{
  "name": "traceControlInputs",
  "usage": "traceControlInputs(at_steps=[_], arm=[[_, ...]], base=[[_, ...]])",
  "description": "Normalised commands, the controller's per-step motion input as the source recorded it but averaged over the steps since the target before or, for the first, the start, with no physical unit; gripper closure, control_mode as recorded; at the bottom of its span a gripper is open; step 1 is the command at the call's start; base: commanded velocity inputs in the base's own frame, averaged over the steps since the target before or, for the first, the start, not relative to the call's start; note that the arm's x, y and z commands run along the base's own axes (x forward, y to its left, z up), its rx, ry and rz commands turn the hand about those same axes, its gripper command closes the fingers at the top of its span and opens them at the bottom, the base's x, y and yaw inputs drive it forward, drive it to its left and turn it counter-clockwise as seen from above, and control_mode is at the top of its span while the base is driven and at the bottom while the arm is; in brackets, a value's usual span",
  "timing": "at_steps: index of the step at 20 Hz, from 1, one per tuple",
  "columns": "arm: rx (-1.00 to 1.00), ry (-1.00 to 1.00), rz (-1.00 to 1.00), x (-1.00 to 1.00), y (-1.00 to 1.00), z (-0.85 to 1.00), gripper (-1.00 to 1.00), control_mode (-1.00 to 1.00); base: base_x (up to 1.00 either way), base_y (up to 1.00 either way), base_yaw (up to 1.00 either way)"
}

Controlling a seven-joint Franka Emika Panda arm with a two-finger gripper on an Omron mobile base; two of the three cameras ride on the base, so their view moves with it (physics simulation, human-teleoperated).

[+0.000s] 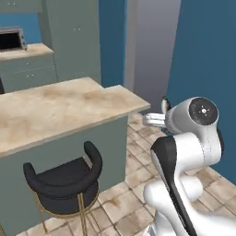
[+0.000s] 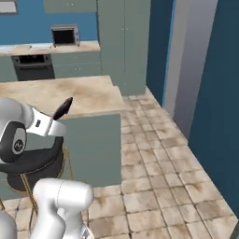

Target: Take the fish out of the fridge, briefly rinse it in the sink, and place it on the tray next to the sink.

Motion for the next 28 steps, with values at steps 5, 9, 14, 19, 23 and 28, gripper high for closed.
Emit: traceControlInputs(at_steps=[5,9,14,19,23,28], arm=[[0.0,0.0,0.0,0.0,0.0,0.0,1.0,1.0],[0.0,0.0,0.0,0.0,0.0,0.0,1.0,1.0],[0.0,0.0,0.0,0.0,0.0,0.0,1.0,1.0],[0.0,0.0,0.0,0.0,0.0,0.0,1.0,1.0],[0.0,0.0,0.0,0.0,0.0,0.0,1.0,1.0],[0.0,0.0,0.0,0.0,0.0,0.0,1.0,1.0]], base=[[1.0,-0.52,-0.57],[1.0,-0.56,-0.59],[1.0,-0.41,-0.42],[1.0,0.0,0.02],[1.0,0.0,0.27],[1.0,0.0,0.39]])
